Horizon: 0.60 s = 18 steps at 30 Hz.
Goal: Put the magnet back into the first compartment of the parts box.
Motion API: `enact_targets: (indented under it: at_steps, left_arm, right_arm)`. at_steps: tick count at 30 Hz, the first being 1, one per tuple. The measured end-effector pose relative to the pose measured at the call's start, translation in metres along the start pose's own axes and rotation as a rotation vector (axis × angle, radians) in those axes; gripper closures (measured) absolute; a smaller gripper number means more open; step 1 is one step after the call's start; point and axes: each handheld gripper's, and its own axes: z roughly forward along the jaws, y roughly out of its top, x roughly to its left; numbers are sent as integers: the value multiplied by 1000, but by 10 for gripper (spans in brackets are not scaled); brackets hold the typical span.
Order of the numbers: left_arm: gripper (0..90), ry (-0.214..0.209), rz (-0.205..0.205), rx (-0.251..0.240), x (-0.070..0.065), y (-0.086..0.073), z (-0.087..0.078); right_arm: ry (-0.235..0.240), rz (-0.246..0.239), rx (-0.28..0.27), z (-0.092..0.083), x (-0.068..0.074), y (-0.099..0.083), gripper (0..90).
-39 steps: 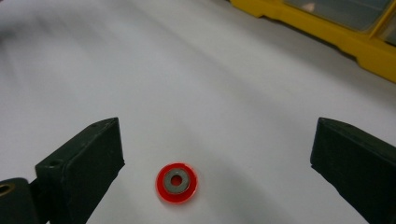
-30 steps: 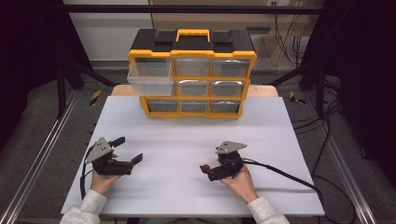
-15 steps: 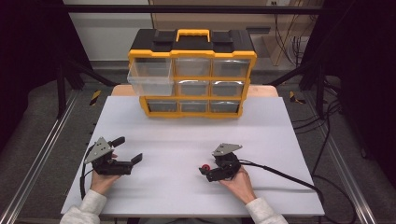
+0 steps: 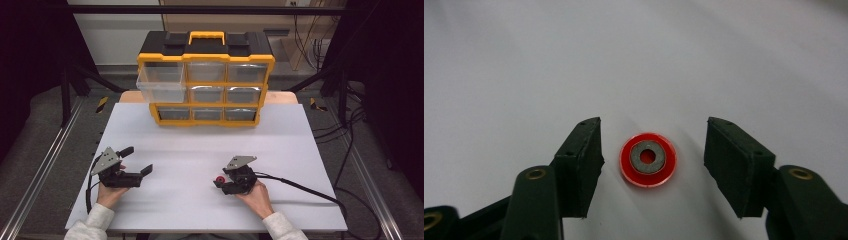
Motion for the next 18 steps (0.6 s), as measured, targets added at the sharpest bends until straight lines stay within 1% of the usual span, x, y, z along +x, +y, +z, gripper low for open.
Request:
enact_targets:
  at_steps: [2, 6, 7, 8, 9, 11, 18]
  left_arm:
    - [3, 1, 0, 0, 0, 0, 0]
    - [4, 1, 0, 1, 0, 0, 0]
    - [3, 2, -2, 0, 0, 0, 0]
    - [4, 1, -2, 0, 0, 0, 0]
    - [3, 0, 0, 2, 0, 0, 0]
    - [4, -1, -2, 0, 0, 0, 1]
    - [4, 0, 0, 1, -1, 0, 1]
  right_arm:
    - [7, -3, 7, 0, 1, 0, 453]
    - [7, -43, 26, 4, 5, 1, 503]
    - [7, -51, 38, 5, 7, 2, 512]
    - [2, -67, 44, 6, 8, 2, 520]
    - [1, -72, 41, 6, 8, 2, 534]
    - [1, -67, 46, 5, 8, 2, 553]
    - [-2, -70, 56, 5, 6, 2, 608]
